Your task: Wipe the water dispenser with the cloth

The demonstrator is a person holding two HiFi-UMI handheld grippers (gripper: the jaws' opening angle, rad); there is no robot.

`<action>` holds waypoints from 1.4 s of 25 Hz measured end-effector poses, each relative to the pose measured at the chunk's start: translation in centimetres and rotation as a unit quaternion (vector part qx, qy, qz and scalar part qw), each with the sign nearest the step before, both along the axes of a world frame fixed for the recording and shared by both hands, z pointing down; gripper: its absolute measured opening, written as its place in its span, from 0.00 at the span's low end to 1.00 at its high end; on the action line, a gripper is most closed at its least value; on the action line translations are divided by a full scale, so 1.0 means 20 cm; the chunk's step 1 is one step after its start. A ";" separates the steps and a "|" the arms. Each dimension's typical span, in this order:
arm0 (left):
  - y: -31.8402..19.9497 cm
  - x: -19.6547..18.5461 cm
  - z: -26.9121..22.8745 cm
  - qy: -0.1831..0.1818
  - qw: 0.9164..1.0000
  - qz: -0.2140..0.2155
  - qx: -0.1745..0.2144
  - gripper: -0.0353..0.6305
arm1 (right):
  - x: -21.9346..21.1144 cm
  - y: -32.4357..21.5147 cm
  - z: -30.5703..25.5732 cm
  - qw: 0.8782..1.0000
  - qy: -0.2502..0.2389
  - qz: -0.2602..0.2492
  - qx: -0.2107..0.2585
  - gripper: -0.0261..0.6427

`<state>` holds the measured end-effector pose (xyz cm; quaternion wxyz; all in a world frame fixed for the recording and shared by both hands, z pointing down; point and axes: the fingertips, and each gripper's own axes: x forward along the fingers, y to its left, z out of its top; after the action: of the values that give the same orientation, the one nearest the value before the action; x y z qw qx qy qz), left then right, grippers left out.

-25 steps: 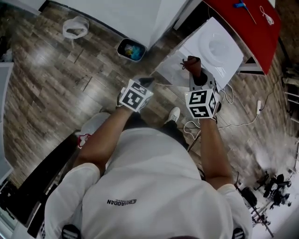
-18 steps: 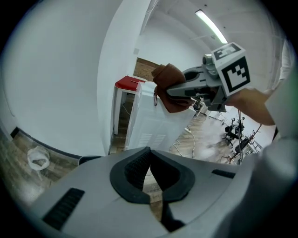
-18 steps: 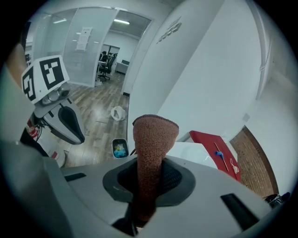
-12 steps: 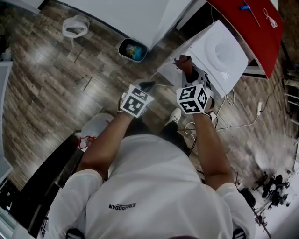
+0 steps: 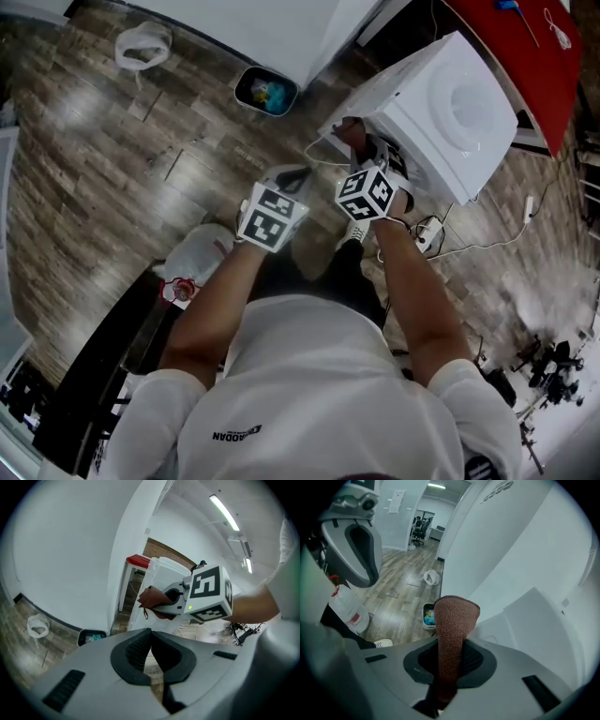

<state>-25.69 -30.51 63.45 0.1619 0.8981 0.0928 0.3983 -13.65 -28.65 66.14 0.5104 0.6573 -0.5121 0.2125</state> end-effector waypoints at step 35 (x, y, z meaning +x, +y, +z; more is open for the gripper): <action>-0.25 -0.17 0.37 -0.038 0.999 -0.020 -0.026 0.04 | 0.02 0.14 1.29 0.989 -0.054 0.036 -0.136 0.12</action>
<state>-29.04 -35.48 70.94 0.1969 0.8792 0.0789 0.4267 -13.31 -25.83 91.95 0.5587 0.5875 -0.4810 0.3337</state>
